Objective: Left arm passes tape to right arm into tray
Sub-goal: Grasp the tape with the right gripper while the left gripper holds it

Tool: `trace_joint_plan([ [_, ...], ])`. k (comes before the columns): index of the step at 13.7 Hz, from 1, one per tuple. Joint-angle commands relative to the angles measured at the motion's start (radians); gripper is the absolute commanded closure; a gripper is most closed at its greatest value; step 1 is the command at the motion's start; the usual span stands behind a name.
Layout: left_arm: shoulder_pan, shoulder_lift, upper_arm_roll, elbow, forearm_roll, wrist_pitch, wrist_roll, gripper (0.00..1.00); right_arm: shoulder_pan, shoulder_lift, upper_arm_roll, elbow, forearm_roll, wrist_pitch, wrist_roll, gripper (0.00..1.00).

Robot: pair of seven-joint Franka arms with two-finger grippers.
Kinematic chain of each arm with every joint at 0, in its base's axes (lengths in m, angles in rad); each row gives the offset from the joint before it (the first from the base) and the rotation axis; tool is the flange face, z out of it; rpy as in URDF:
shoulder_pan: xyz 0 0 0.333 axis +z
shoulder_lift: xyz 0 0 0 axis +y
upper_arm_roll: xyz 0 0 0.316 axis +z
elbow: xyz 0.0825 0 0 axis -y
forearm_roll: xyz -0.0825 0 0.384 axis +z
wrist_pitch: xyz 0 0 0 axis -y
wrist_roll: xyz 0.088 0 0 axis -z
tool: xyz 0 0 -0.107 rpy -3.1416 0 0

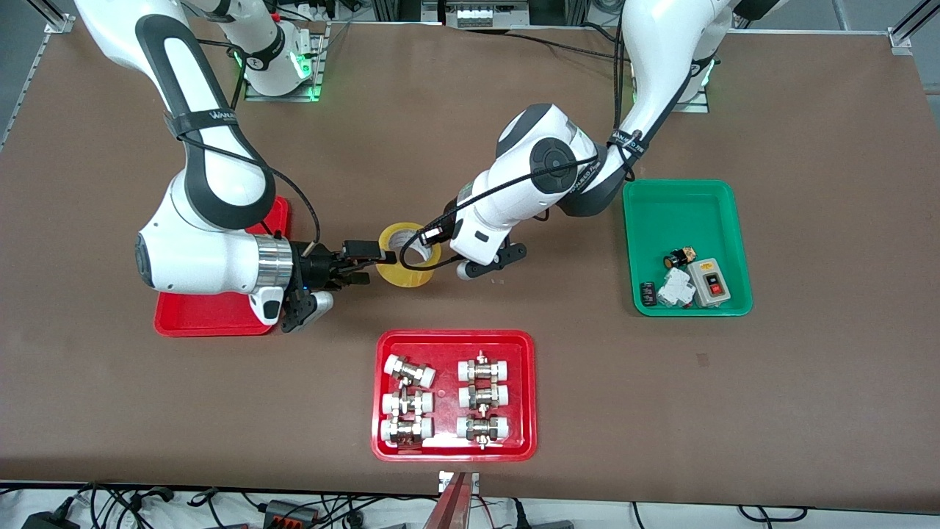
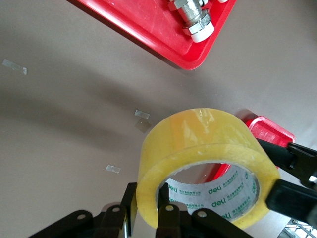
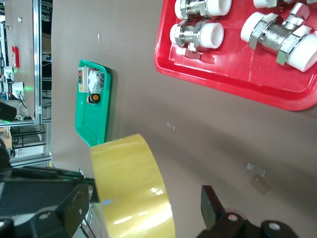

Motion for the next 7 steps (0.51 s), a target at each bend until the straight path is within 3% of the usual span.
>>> trace_joint_plan([
  [1, -0.009, 0.021, 0.002, 0.045, -0.021, 0.0, 0.002, 0.99, 0.018, 0.002, -0.003, -0.002, 0.038, 0.02, -0.026, 0.14],
  [2, -0.009, 0.021, 0.002, 0.045, -0.02, 0.0, 0.002, 0.99, 0.015, 0.002, -0.003, -0.001, 0.036, 0.017, -0.029, 0.48],
  [3, -0.009, 0.02, 0.002, 0.045, -0.02, 0.0, 0.003, 0.99, 0.013, 0.002, -0.003, -0.001, 0.038, 0.017, -0.034, 0.69],
  [6, -0.009, 0.021, 0.002, 0.045, -0.02, 0.0, 0.006, 0.99, 0.007, 0.001, -0.003, 0.002, 0.038, 0.018, -0.057, 0.98],
  [7, -0.009, 0.021, 0.002, 0.045, -0.02, 0.0, 0.006, 0.99, 0.007, -0.001, -0.003, 0.002, 0.038, 0.018, -0.072, 1.0],
])
